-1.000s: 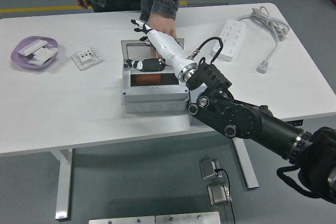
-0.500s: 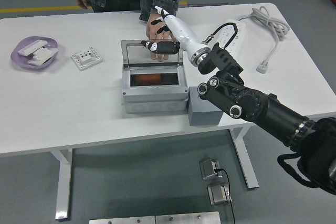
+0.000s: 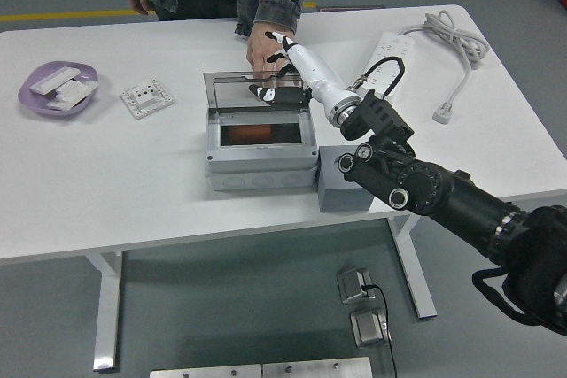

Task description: Pick up the cylinder from the cube,place it in the box,flap close box

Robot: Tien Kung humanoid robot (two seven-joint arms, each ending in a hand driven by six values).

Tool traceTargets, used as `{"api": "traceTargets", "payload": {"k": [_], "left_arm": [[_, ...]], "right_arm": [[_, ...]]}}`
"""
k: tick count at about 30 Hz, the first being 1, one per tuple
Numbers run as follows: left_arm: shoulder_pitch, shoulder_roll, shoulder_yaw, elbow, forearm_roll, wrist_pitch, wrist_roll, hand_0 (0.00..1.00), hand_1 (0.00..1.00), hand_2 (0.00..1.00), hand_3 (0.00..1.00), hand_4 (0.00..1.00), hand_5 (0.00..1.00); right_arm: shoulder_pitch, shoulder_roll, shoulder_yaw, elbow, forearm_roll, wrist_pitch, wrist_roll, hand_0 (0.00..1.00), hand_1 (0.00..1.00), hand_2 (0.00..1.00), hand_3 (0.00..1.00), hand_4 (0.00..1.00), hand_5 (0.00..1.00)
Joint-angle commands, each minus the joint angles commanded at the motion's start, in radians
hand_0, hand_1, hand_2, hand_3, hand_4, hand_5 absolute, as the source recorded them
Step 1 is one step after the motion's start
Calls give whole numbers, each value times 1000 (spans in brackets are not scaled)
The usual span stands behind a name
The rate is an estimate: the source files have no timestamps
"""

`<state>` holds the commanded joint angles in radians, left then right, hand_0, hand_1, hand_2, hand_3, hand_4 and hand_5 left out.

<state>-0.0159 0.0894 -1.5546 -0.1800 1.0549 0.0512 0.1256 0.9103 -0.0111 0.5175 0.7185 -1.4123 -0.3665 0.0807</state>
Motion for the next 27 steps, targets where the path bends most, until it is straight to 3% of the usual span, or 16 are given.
{"api": "traceTargets", "payload": {"k": [10,27], "left_arm": [[10,-4,11,0,-22,2,-5,703,724,721,795,662,777],[23,-10,15,0,-44,8,-8,702,724,721,795,657,776]], "right_arm": [[-24,-59,-48,145,-59,-13,-46,675,569,716,941,799,412],[-114,-107,-56,270,-83,-23,-79,621,556,716,945,790,438]]}}
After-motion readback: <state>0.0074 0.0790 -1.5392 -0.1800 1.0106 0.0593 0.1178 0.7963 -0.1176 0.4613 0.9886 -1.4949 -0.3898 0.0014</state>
